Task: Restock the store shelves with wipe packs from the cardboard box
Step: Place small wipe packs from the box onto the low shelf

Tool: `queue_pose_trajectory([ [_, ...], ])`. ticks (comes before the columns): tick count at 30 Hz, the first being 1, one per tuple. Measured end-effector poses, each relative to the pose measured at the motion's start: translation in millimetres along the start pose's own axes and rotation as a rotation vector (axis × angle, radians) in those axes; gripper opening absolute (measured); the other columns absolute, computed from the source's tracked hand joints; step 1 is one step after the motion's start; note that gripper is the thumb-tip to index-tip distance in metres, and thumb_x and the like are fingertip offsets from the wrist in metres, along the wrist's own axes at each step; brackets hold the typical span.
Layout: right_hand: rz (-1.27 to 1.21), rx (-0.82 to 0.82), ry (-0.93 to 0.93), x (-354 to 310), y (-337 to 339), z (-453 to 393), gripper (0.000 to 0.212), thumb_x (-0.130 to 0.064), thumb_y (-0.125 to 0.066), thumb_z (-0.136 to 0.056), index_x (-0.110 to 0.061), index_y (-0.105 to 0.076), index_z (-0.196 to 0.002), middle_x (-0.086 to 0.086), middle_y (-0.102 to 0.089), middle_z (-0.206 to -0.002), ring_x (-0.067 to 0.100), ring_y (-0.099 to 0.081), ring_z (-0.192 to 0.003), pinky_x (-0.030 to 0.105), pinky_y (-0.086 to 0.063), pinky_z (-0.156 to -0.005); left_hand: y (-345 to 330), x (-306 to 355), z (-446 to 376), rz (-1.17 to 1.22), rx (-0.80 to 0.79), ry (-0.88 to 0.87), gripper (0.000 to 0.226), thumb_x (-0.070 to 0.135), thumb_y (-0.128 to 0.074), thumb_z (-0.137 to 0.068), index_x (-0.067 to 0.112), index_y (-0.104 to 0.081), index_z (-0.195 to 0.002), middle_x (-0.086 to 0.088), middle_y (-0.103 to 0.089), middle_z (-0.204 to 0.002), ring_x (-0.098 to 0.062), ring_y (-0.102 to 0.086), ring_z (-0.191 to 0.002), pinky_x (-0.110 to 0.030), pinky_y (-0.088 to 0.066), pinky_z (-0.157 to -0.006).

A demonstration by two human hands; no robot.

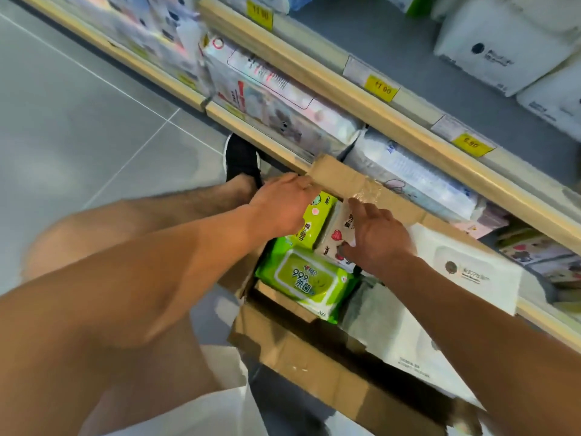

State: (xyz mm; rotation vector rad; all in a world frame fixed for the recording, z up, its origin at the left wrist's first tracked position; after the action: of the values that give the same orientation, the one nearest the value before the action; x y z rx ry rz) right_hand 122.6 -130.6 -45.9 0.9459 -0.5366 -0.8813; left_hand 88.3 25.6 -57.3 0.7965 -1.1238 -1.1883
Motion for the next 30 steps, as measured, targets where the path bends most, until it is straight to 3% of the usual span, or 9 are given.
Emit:
queue_pose_trajectory([
  [3, 0.001, 0.03, -0.015, 1.8, -4.2, -3.1, 0.097, -0.049, -0.07, -0.079, -0.02, -0.012, -0.15, 0.006, -0.036, -0.146, 0.031, -0.039, -0.13, 0.044, -0.039, -0.103, -9.0, 1.4, -9.8, -0.035, -0.017, -0.018, 0.081, 0.031, -0.065, -0.083, 0.022, -0.021, -0.15, 0.003, -0.026, -0.154, -0.024, -0.021, -0.142, -0.041, -0.025, -0.111],
  [8, 0.022, 0.118, -0.032, -0.4, -2.6, -0.9, 0.091, -0.041, -0.077, -0.074, -0.014, -0.024, -0.143, 0.01, -0.038, -0.135, 0.032, -0.038, -0.124, 0.043, -0.037, -0.099, -8.3, 4.5, -13.4, -0.075, 0.066, -0.014, 0.077, 0.028, -0.07, -0.078, 0.019, -0.032, -0.143, -0.003, -0.041, -0.139, -0.027, -0.032, -0.13, -0.041, -0.032, -0.103],
  [13, -0.081, 0.197, -0.018, 1.3, 6.1, 7.8, 0.046, -0.027, -0.067, -0.085, -0.01, -0.051, -0.126, 0.012, -0.047, -0.123, 0.033, -0.047, -0.116, 0.041, -0.042, -0.094, 8.8, 9.2, -1.7, -0.022, 0.145, 0.039, 0.058, 0.015, -0.065, -0.078, 0.015, -0.045, -0.132, -0.009, -0.043, -0.12, -0.03, -0.04, -0.113, -0.042, -0.041, -0.088],
  [18, -0.274, 0.258, -0.022, 11.2, 17.5, 29.7, 0.007, -0.016, -0.06, -0.086, -0.021, -0.06, -0.09, 0.012, -0.063, -0.101, 0.035, -0.06, -0.096, 0.032, -0.041, -0.069, 29.4, 12.4, 17.5, 0.103, 0.167, 0.049, 0.039, 0.008, -0.059, -0.078, 0.019, -0.056, -0.116, -0.009, -0.06, -0.111, -0.032, -0.056, -0.105, -0.041, -0.05, -0.079],
  [20, -0.334, 0.294, -0.041, 18.3, 25.1, 43.5, 0.017, -0.018, -0.06, -0.083, -0.027, -0.047, -0.075, 0.009, -0.065, -0.092, 0.034, -0.061, -0.088, 0.029, -0.038, -0.064, 40.0, 17.4, 28.8, 0.11, 0.168, 0.042, 0.034, 0.011, -0.059, -0.079, 0.021, -0.059, -0.111, -0.009, -0.064, -0.108, -0.033, -0.059, -0.102, -0.043, -0.051, -0.081],
  [22, -0.392, 0.353, -0.019, 27.0, 39.4, 59.5, 0.019, -0.02, -0.061, -0.081, -0.027, -0.045, -0.073, 0.009, -0.066, -0.087, 0.034, -0.061, -0.084, 0.029, -0.038, -0.063, 55.4, 24.8, 41.0, 0.15, 0.211, 0.018, 0.028, 0.014, -0.061, -0.082, 0.02, -0.062, -0.109, -0.008, -0.066, -0.108, -0.031, -0.058, -0.102, -0.042, -0.048, -0.084],
  [27, -0.497, 0.567, 0.019, 69.3, 92.3, 114.6, 0.003, -0.018, -0.062, -0.08, -0.018, -0.059, -0.078, 0.006, -0.067, -0.08, 0.032, -0.06, -0.079, 0.034, -0.046, -0.063, 112.5, 61.7, 69.0, 0.229, 0.461, -0.084, 0.02, 0.012, -0.068, -0.08, 0.015, -0.068, -0.101, -0.008, -0.069, -0.099, -0.031, -0.062, -0.094, -0.04, -0.049, -0.079],
  [30, -0.454, 0.664, -0.037, 106.9, 112.7, 148.2, 0.006, -0.016, -0.062, -0.082, -0.014, -0.066, -0.086, 0.008, -0.066, -0.084, 0.033, -0.062, -0.077, 0.034, -0.047, -0.064, 138.0, 94.6, 73.4, 0.232, 0.504, -0.167, 0.017, 0.011, -0.068, -0.079, 0.016, -0.067, -0.095, -0.006, -0.069, -0.092, -0.029, -0.062, -0.089, -0.038, -0.048, -0.074],
])
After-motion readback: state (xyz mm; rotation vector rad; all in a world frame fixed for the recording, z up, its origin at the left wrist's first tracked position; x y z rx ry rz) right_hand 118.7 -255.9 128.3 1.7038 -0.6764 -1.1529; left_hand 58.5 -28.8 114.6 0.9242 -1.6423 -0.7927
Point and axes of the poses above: each hand's wrist, its own z-axis away from the middle knuckle, its own y-axis out of the back of the hand, x = y × z, the point moved 6 cm from there along -z, towards the middle knuckle
